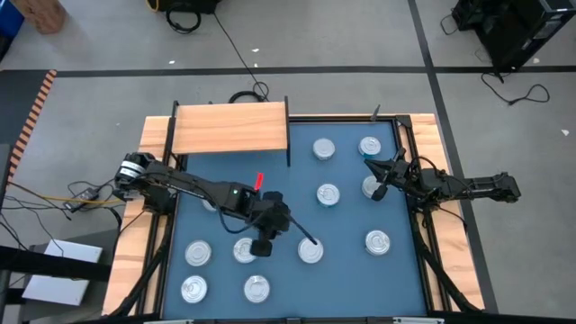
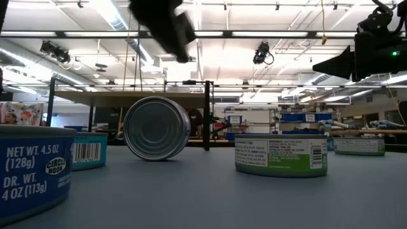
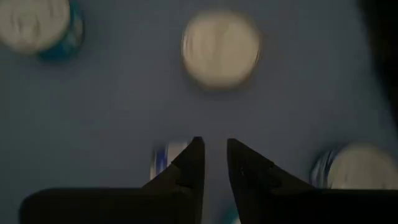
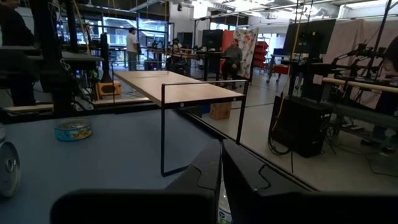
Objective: Stack canned seafood by type on shelf
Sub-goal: Put the blue tuna can on the shelf
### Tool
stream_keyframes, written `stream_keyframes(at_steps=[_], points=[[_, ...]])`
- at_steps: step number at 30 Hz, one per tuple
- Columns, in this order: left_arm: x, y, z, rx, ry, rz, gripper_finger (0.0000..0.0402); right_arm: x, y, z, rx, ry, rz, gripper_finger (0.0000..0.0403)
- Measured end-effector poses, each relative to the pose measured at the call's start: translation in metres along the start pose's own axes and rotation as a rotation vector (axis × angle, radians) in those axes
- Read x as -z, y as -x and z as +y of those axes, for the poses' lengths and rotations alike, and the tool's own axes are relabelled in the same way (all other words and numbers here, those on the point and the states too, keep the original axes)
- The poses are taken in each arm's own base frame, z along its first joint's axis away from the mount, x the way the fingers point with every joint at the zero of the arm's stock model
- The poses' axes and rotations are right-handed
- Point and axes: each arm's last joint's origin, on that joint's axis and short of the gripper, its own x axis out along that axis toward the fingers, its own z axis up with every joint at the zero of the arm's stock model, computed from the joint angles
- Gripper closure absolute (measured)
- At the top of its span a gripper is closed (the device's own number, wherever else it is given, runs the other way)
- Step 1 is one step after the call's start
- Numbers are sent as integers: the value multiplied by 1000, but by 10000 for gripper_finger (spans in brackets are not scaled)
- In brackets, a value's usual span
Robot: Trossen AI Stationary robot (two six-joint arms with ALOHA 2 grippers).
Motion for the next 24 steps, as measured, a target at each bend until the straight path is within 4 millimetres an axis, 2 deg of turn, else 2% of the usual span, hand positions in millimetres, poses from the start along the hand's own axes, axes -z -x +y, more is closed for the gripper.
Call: stream_keyframes(at_steps=[3, 10, 13, 17, 24], points=[[8, 0, 1, -13, -14, 84, 336, 0, 0, 0, 0, 0, 0, 376], [10, 1, 1, 47, 100, 114, 355, 0, 0, 0, 0, 0, 0, 376], [12, 1, 2, 43, 80, 125, 352, 0, 0, 0, 0, 0, 0, 376], [13, 1, 3, 5, 69, 133, 317, 0, 0, 0, 0, 0, 0, 376], [13, 1, 5, -76, 88, 125, 223, 0, 0, 0, 0, 0, 0, 376]])
